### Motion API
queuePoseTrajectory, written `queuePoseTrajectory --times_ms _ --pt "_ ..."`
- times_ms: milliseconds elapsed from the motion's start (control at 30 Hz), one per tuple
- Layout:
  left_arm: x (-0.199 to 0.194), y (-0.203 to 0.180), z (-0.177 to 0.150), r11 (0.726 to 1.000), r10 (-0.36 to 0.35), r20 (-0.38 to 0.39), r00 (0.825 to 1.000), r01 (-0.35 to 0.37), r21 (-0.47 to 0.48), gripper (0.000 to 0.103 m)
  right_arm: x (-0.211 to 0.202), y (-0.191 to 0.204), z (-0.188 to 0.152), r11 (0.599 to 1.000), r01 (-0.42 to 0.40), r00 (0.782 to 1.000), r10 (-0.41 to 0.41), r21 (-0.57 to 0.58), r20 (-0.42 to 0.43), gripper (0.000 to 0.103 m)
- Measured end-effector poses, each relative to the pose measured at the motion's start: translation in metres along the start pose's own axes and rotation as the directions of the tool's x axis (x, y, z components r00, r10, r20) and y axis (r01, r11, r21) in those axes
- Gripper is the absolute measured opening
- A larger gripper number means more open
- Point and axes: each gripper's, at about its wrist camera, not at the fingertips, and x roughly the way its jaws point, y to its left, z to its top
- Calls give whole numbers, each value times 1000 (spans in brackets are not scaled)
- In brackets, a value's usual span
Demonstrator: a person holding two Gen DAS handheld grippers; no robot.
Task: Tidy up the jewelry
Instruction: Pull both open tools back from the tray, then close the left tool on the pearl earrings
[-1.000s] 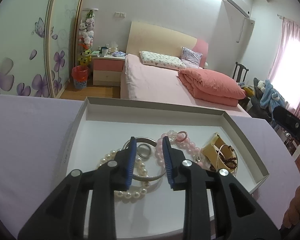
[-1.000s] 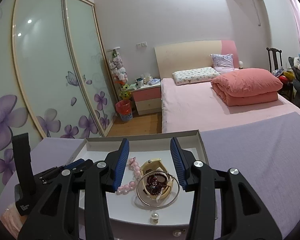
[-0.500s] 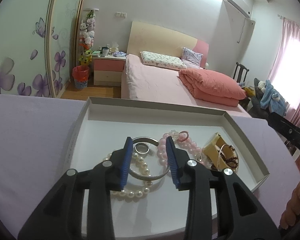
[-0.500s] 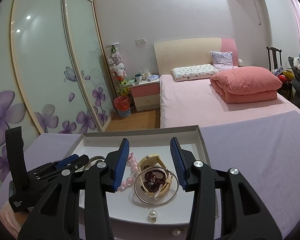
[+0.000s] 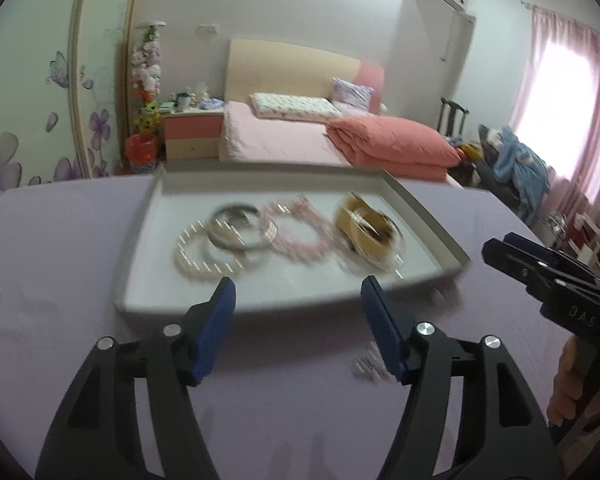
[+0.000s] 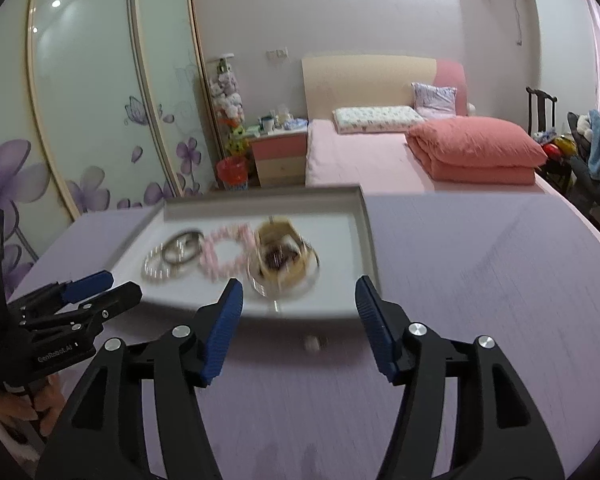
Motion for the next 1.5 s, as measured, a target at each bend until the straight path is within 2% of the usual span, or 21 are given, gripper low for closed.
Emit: queuePoseTrajectory --times_ms 233,433,567,633,733,800,867,933,1100,1300,1500 --pt "3 -34 -28 999 -5 -100 995 8 38 65 -28 -11 -41 999 34 997 -33 5 -64 67" --pt "27 -53 -34 998 45 -172 984 -36 55 65 -38 -28 -60 997 59 994 -54 52 -94 68" --pt "45 -57 -36 997 75 -227 971 -64 52 57 -39 -36 -62 995 62 994 -54 83 -92 68" --pt "48 -63 -36 994 97 -221 970 -82 75 53 -38 -37 -62 994 61 995 -53 88 -90 68" --pt "52 -67 -37 987 147 -219 965 -128 100 41 -36 -38 -63 994 56 995 -47 94 -93 68" --pt "52 -70 -37 986 150 -216 965 -129 110 24 -36 -38 -65 994 52 994 -43 98 -96 68" --pt "52 -73 -39 983 159 -214 964 -135 124 12 -35 -38 -67 993 50 994 -40 102 -99 68" --pt "52 -73 -39 984 155 -213 965 -132 119 8 -35 -38 -67 993 49 994 -39 106 -101 68" --pt "46 -60 -37 993 108 -207 972 -95 72 7 -36 -36 -67 994 49 994 -38 102 -102 68" --pt "13 -21 -34 997 75 -135 988 -72 26 7 -33 -30 -65 995 37 994 -26 93 -108 68" --pt "-21 27 -39 992 123 -82 989 -125 -31 7 -26 -17 -60 997 28 993 -20 67 -118 68"
